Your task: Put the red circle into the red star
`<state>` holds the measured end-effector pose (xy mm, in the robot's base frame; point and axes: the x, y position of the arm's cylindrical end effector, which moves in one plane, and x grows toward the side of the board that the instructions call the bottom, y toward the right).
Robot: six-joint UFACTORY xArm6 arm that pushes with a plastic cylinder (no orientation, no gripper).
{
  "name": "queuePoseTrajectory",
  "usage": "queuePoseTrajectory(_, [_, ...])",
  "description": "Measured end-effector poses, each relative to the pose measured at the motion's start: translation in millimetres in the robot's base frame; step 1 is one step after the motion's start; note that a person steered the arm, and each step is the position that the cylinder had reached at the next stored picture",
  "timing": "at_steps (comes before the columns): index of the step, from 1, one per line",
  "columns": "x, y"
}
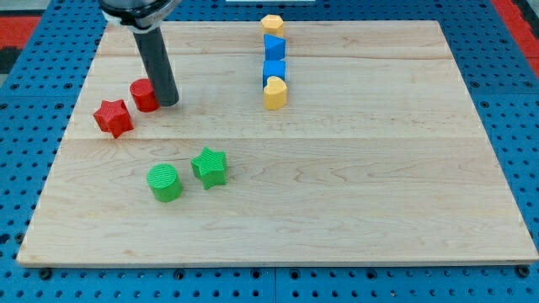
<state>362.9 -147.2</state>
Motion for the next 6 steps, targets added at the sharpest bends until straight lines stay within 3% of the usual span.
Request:
queuePoseTrajectory(1, [-33,-5])
queuePoseTrajectory(4, [-7,-35])
queuePoseTrajectory(6, [1,-4])
